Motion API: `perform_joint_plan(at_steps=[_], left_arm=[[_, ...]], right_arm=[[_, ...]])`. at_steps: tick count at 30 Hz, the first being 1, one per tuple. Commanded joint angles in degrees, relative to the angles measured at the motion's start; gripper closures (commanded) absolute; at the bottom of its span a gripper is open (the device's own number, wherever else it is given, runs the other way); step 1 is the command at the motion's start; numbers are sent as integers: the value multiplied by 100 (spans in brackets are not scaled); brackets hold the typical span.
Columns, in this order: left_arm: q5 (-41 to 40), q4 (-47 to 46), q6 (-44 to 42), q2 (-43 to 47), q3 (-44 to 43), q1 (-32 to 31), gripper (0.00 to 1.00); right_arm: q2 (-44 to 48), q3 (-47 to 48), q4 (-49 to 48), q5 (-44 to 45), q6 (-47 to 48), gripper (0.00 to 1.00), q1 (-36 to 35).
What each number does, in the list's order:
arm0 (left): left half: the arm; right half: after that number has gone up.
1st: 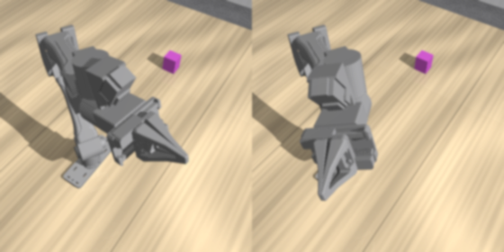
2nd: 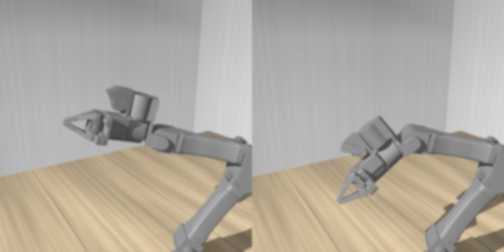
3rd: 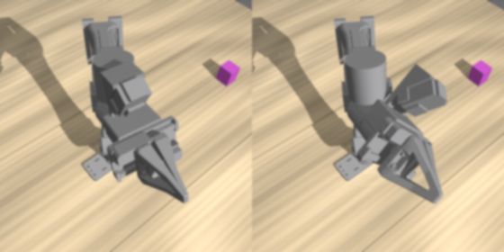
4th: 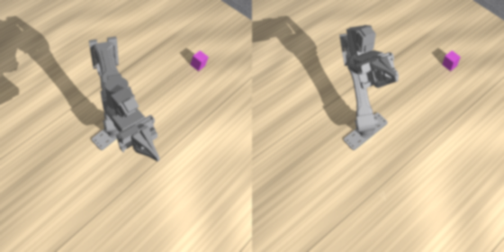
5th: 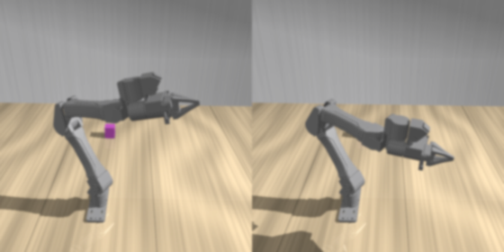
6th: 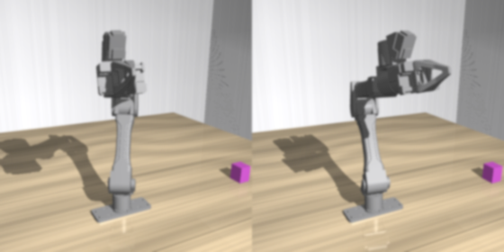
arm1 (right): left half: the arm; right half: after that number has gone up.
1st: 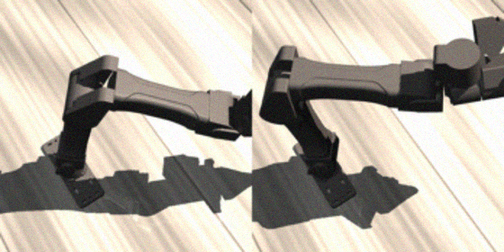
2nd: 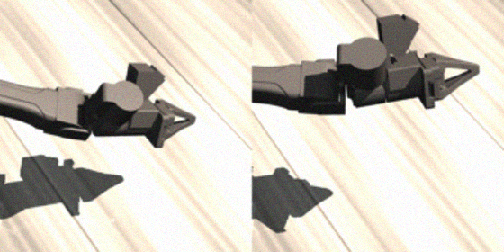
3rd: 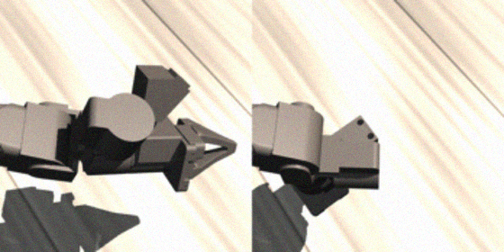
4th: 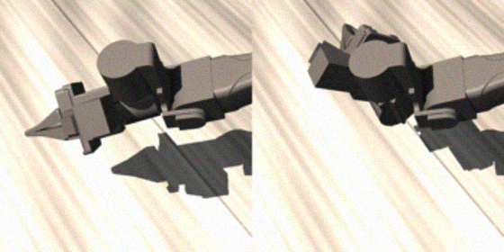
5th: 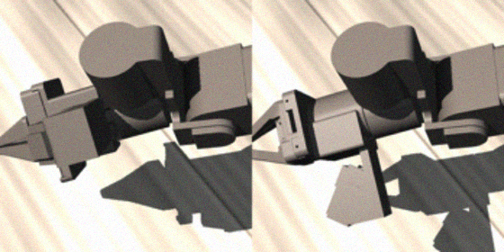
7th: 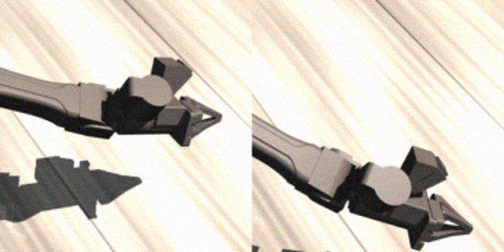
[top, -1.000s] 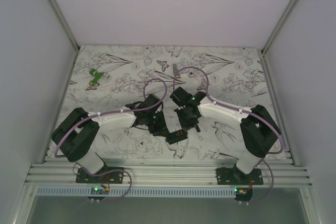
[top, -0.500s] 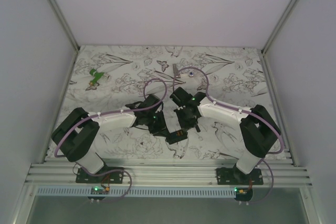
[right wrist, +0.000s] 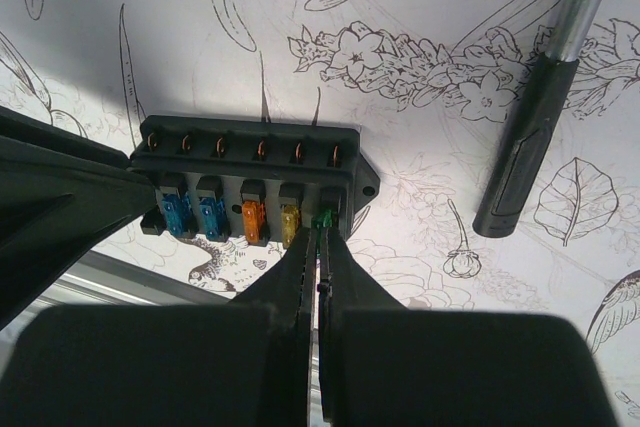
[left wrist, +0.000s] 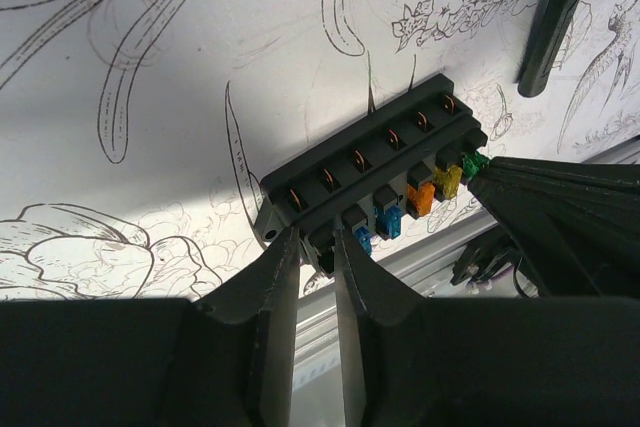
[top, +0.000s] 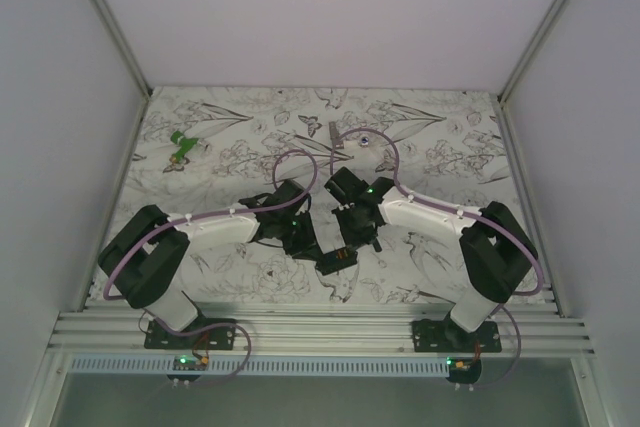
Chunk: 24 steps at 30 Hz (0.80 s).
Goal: Snap on the fuse box
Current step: Install the fuse at the fuse box base.
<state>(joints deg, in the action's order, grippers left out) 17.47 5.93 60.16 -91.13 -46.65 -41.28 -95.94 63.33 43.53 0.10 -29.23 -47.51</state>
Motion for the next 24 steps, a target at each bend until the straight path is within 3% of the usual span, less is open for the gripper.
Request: perform_joint_plan(at_steps=[1, 19, 24], left_arm=[[-530, 795, -84, -92, 226, 50, 80], [-580, 865, -93, -47, 278, 76, 80], [-586, 857, -92, -76, 251, 76, 81]], right_arm=[[-457, -402, 801, 649, 146, 100, -10], [-364, -408, 1007, 888, 223, 100, 116], [-328, -337, 862, 598, 282, 100, 66]])
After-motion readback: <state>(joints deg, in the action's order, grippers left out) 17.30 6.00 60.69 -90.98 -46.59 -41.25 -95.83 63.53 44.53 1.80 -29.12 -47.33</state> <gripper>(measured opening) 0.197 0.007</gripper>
